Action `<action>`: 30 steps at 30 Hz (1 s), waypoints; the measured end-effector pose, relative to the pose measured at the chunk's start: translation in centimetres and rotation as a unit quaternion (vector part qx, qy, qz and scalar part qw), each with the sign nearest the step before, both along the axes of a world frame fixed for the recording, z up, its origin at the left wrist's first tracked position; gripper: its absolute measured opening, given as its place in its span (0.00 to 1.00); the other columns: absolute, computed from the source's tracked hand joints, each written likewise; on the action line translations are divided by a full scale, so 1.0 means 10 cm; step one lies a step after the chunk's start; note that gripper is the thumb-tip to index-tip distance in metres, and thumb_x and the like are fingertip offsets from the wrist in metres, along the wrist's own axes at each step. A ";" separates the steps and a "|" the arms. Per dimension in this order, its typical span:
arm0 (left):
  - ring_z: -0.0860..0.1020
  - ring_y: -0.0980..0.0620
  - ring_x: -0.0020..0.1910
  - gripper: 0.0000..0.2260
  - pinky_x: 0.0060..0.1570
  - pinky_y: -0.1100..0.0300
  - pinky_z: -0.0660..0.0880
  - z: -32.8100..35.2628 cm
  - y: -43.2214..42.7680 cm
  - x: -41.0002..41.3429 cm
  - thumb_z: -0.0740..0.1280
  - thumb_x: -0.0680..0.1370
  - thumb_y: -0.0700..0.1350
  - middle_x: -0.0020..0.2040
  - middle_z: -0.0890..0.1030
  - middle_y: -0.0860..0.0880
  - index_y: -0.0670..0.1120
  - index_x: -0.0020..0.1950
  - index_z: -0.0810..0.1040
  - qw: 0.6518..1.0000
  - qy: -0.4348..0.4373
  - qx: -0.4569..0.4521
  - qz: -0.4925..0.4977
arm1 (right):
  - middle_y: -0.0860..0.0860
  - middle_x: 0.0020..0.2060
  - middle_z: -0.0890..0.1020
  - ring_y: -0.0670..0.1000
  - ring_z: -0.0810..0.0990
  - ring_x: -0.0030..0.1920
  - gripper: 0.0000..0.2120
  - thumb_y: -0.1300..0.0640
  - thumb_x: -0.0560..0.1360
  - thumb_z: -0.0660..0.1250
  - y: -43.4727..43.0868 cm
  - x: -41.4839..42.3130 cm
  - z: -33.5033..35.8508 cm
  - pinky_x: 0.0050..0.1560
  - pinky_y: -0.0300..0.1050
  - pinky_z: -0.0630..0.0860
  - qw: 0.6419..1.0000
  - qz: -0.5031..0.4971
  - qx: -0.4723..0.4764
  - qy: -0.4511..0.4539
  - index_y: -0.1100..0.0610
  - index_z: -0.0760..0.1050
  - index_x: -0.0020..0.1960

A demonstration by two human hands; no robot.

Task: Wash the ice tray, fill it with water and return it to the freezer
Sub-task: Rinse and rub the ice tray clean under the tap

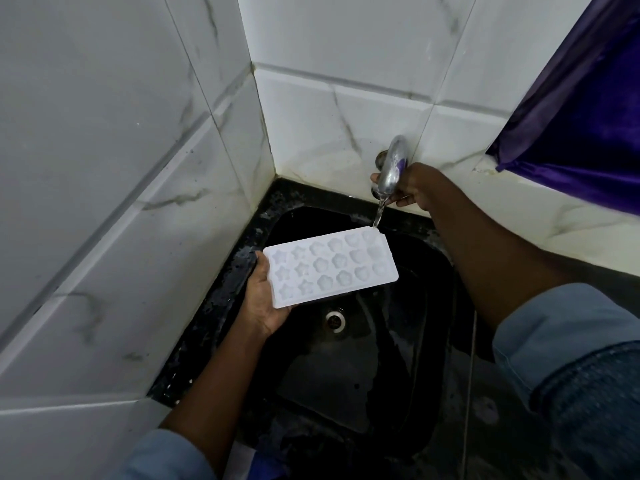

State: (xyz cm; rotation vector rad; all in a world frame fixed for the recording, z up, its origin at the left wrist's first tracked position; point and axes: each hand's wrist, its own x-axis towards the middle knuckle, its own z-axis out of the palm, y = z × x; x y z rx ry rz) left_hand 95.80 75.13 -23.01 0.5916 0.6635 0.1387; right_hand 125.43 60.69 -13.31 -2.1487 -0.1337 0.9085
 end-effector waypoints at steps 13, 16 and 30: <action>0.81 0.38 0.67 0.36 0.57 0.41 0.83 -0.14 -0.19 0.04 0.50 0.84 0.69 0.71 0.79 0.38 0.42 0.77 0.72 0.999 0.001 0.000 -0.034 | 0.50 0.39 0.83 0.42 0.81 0.23 0.17 0.55 0.84 0.64 0.00 0.05 -0.03 0.37 0.41 0.72 1.000 0.019 -0.010 -0.015 0.60 0.77 0.70; 0.81 0.38 0.67 0.36 0.57 0.40 0.82 -0.11 -0.23 0.16 0.50 0.84 0.69 0.71 0.80 0.38 0.42 0.76 0.73 0.999 -0.001 0.005 -0.039 | 0.49 0.38 0.83 0.42 0.81 0.24 0.17 0.55 0.85 0.62 0.01 0.06 -0.02 0.36 0.40 0.71 0.999 0.028 -0.020 -0.013 0.59 0.76 0.71; 0.79 0.36 0.70 0.37 0.70 0.38 0.73 -0.24 -0.69 0.72 0.51 0.84 0.69 0.72 0.78 0.37 0.40 0.77 0.73 0.993 -0.006 -0.049 -0.106 | 0.50 0.41 0.83 0.47 0.82 0.37 0.17 0.55 0.84 0.63 0.03 0.16 -0.05 0.41 0.43 0.71 0.998 0.044 -0.044 -0.005 0.60 0.75 0.71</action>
